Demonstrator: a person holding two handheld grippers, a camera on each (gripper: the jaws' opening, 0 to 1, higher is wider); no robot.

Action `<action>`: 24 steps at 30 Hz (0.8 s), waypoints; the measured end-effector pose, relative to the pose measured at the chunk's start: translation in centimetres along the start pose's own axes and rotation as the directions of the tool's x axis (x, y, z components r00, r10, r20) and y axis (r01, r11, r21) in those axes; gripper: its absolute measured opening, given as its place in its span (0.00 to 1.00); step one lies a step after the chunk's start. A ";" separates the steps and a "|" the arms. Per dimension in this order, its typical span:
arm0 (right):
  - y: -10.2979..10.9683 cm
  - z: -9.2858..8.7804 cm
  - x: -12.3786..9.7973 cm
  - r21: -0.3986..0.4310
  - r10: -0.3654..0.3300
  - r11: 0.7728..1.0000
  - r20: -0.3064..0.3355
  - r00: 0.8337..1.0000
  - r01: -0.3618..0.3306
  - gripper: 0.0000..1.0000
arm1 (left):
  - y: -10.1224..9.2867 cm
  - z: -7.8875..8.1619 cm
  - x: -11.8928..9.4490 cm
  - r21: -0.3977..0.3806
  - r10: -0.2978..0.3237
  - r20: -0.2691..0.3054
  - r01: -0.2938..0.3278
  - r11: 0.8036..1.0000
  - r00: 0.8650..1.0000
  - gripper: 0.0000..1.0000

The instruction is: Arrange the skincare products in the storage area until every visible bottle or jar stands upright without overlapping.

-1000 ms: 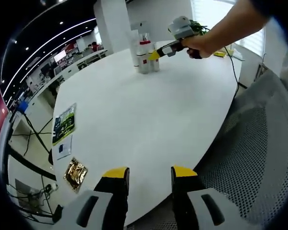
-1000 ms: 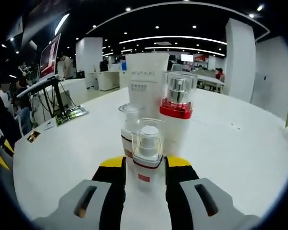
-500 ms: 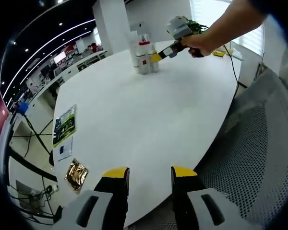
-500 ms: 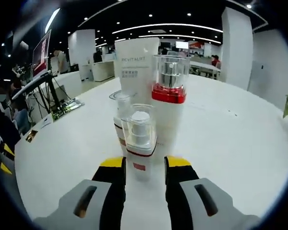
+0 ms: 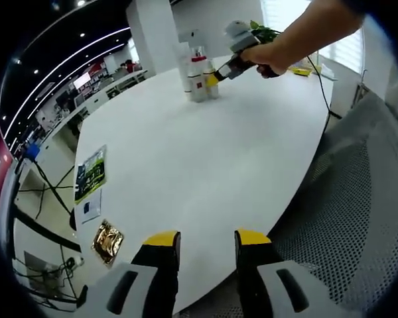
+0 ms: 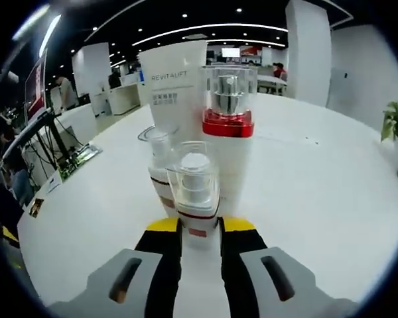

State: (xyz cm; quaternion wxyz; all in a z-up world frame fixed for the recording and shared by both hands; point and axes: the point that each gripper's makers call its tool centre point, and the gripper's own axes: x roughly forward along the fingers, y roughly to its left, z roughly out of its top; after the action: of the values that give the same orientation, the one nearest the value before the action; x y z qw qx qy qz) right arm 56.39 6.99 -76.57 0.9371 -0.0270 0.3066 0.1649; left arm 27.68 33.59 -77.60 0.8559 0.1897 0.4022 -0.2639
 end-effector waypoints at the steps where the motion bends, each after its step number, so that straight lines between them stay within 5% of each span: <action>1: -0.2 0.1 0.1 0.005 -0.015 1.000 0.004 1.000 0.015 0.19 | 0.0 0.0 0.0 0.000 0.000 -0.001 0.000 1.000 1.000 0.33; 24: -1.7 0.5 0.0 0.120 -0.174 0.978 0.019 0.985 0.171 0.17 | 0.2 -0.2 0.0 0.002 0.008 -0.014 -0.008 1.000 1.000 0.32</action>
State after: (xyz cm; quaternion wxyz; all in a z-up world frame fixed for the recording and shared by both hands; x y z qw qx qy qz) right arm 57.19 5.42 -76.25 0.9521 0.0045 0.2987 0.0650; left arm 27.67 33.86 -77.75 0.8541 0.1940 0.4069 -0.2595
